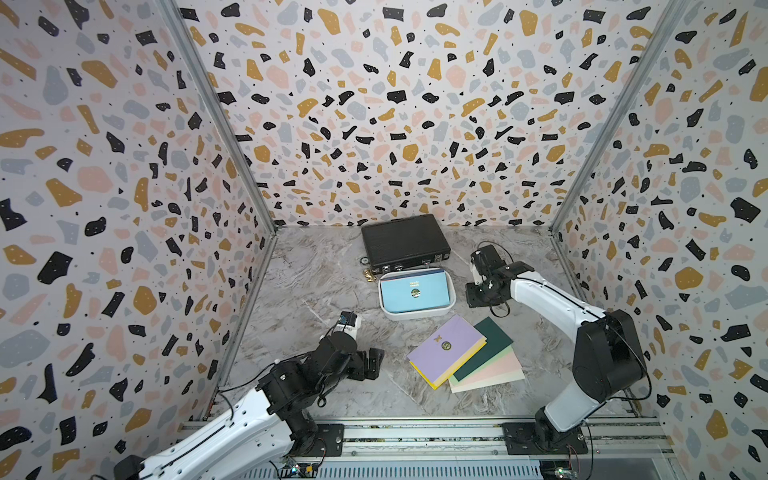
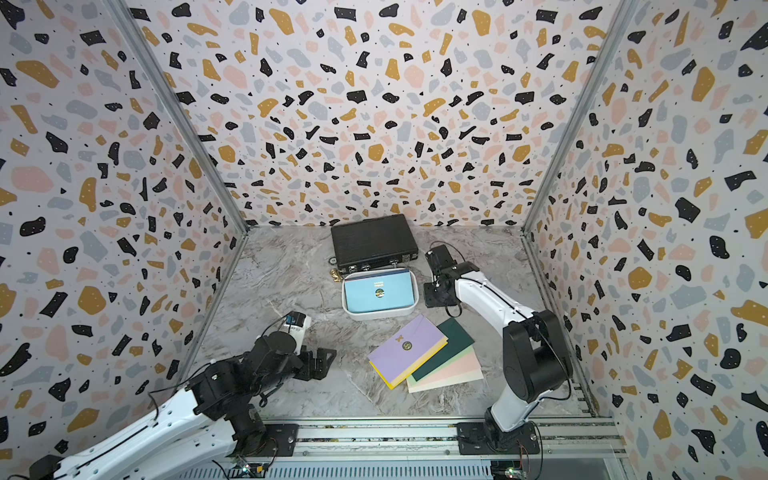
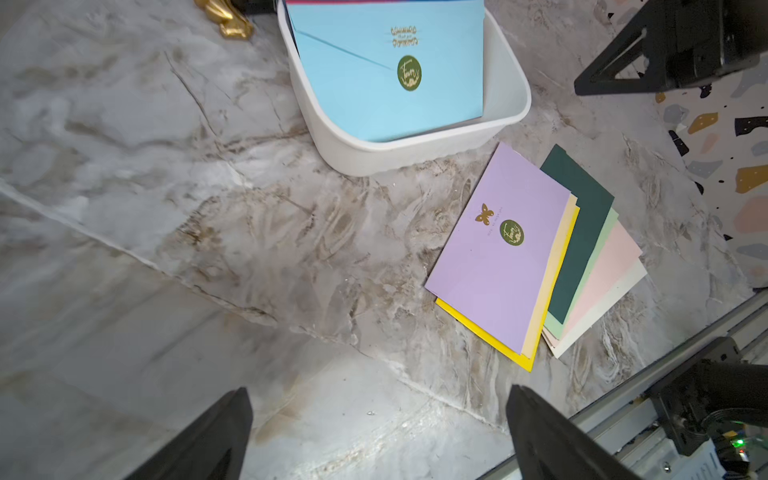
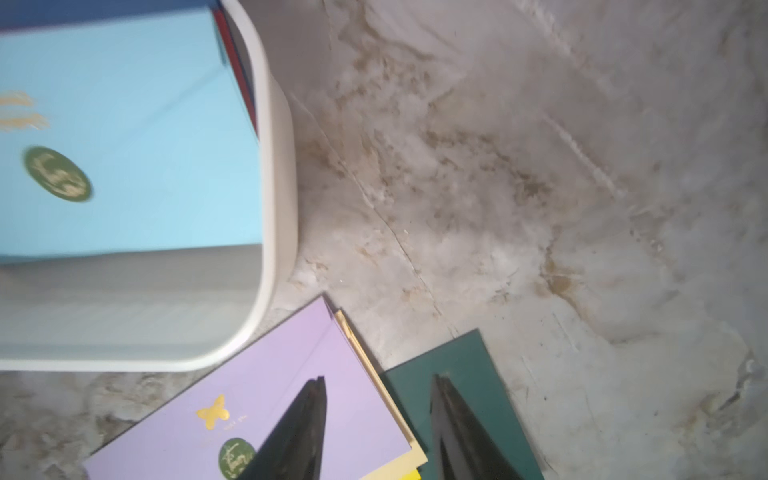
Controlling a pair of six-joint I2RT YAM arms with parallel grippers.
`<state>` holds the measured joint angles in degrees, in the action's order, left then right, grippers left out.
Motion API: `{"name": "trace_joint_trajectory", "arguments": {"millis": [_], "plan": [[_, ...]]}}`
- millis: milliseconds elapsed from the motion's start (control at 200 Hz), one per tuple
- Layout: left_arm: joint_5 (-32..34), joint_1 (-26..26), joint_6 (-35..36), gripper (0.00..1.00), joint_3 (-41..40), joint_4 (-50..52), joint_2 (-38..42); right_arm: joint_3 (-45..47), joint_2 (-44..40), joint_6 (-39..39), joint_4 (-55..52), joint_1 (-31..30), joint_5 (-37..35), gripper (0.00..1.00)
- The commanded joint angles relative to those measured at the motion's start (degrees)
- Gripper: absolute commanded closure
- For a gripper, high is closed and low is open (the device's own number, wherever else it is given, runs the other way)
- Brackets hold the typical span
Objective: Put the sealed envelopes into the storage box
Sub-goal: Move the storage box to the center of the board, then adjust the envelope at the center of the board.
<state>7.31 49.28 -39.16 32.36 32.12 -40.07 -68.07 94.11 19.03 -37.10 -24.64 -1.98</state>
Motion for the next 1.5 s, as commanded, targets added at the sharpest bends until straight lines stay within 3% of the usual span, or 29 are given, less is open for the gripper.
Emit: {"name": "trace_joint_trajectory", "arguments": {"millis": [0,170,365,686,941,1201,1497], "plan": [[-6.41,-0.12,-6.14,0.03,-2.49,-9.78,-4.83,4.5,0.42,0.13,2.63,0.01,1.05,0.54],[-9.99,-0.01,-9.54,0.06,-6.65,-17.7,-11.91,6.76,3.18,1.02,4.92,0.03,4.04,0.56],[-10.83,-0.11,-10.55,0.06,-9.13,-21.31,-14.3,9.31,3.98,1.95,7.32,-0.05,7.57,0.59],[-12.75,-0.09,-14.22,0.07,-12.99,-28.91,-18.29,13.48,0.14,2.89,10.07,-0.96,12.47,0.62],[-15.04,-0.1,-16.89,0.09,-14.51,-35.72,-24.21,14.8,-2.46,2.51,8.63,-3.86,12.13,0.62],[-17.68,-0.02,-19.71,0.2,-15.68,-42.62,-29.3,17.45,-4.49,2.03,8.5,-5.34,13.55,0.62],[-17.86,-0.1,-23.11,0.23,-15.69,-45.24,-28.85,19.88,-5.68,2.48,9.58,-6.03,16.2,0.62]]}}
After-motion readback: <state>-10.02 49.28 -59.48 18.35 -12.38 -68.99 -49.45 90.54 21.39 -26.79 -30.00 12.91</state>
